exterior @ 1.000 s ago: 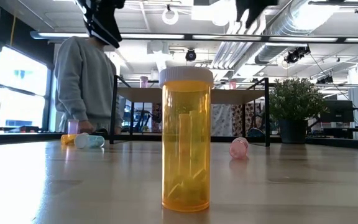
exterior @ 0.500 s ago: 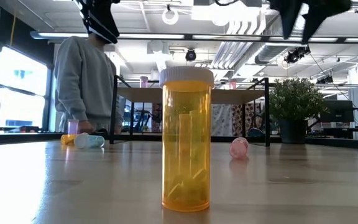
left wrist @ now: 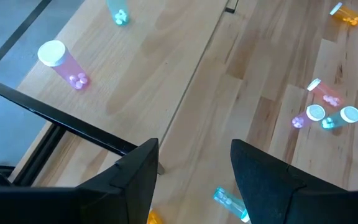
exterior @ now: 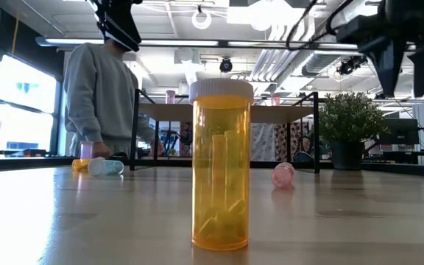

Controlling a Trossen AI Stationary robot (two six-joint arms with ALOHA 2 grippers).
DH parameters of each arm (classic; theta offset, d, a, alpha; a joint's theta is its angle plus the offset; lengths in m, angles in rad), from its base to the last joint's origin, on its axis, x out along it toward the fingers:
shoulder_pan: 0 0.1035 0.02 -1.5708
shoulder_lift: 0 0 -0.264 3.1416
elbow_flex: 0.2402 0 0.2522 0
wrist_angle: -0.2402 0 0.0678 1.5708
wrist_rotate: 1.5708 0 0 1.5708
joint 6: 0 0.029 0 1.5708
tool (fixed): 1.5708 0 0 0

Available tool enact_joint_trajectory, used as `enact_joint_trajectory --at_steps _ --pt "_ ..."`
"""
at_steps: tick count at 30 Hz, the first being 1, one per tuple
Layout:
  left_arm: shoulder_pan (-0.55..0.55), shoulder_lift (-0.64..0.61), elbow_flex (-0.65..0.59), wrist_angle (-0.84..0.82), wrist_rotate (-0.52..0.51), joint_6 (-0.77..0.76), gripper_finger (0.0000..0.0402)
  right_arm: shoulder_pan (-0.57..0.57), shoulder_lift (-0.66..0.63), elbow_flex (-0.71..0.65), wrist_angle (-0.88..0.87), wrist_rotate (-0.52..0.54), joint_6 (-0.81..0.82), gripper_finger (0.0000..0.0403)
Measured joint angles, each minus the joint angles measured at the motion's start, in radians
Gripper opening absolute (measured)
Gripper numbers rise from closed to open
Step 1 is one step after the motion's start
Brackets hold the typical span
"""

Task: Pick and place medicine bottles onto shelf by color
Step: Put the middle right yellow pill bottle on the shelf

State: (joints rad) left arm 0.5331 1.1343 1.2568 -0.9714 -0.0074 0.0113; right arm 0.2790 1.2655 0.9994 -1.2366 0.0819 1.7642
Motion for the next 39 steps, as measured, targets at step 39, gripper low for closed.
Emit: enact_joint_trajectory --at_steps 39 --pt "0.0 0.001 0.0 0.001 0.0 0.0 0.0193 0.147 0.001 -0.43 0.413 -0.075 0.412 0.0224"
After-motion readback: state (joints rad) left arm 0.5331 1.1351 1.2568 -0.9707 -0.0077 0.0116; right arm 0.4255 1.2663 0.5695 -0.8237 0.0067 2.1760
